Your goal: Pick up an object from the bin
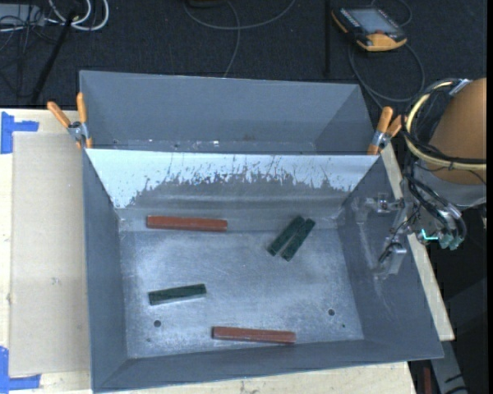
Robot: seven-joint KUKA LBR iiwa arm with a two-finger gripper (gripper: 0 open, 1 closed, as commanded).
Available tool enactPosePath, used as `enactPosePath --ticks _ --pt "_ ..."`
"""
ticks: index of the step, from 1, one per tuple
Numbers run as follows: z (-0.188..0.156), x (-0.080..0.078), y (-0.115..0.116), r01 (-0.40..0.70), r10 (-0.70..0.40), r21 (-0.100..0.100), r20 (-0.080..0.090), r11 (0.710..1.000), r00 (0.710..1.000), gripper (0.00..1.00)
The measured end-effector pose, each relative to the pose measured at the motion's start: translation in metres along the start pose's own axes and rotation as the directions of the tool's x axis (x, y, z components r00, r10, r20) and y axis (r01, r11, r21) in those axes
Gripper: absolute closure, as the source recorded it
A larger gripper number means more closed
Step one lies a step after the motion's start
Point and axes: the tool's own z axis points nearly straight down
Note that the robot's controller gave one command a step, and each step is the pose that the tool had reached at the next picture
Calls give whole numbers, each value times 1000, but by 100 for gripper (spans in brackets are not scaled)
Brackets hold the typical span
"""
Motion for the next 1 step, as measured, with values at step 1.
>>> enactPosePath --ticks 1 --pt "114 -48 45 64 -64 -1 3 998 998 0"
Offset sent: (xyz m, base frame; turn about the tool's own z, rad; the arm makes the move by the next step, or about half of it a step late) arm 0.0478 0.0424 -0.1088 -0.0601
